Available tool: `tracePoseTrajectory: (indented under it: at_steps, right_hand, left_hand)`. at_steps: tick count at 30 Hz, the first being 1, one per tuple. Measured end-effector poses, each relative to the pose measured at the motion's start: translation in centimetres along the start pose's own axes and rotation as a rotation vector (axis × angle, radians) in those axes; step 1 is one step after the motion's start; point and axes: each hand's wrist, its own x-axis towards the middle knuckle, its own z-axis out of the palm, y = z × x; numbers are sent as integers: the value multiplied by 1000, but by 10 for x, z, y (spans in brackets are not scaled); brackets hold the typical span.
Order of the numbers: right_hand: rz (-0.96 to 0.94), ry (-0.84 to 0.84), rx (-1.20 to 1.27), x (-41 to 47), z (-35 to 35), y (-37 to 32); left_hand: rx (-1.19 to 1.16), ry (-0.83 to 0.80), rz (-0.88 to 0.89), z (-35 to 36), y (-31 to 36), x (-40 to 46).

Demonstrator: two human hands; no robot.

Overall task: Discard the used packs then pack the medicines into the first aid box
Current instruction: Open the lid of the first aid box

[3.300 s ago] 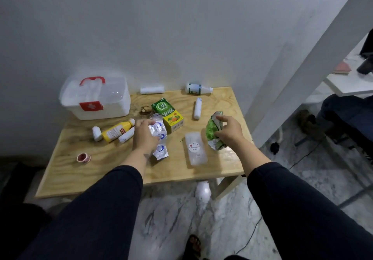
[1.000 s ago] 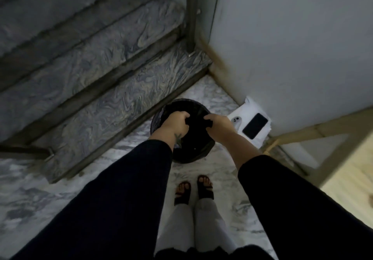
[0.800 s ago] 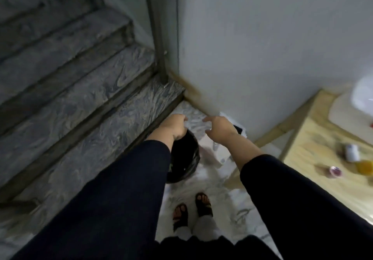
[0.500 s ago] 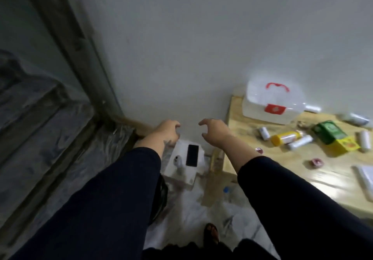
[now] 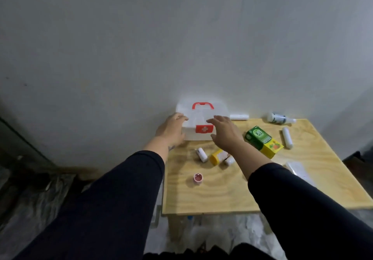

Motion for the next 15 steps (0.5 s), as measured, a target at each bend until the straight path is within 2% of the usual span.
tracePoseTrajectory:
  at_steps: [3,9,15]
  right_hand:
    - [-64,14,-17,26,6,17]
    - [-216,9,-157,56,41,33]
    - [-249,143,-296,63,69,43]
  left_hand:
    - [69,51,39,9,8,29]
    - [217,3,51,40,12,62]
    - [289,134,57,60,5,67]
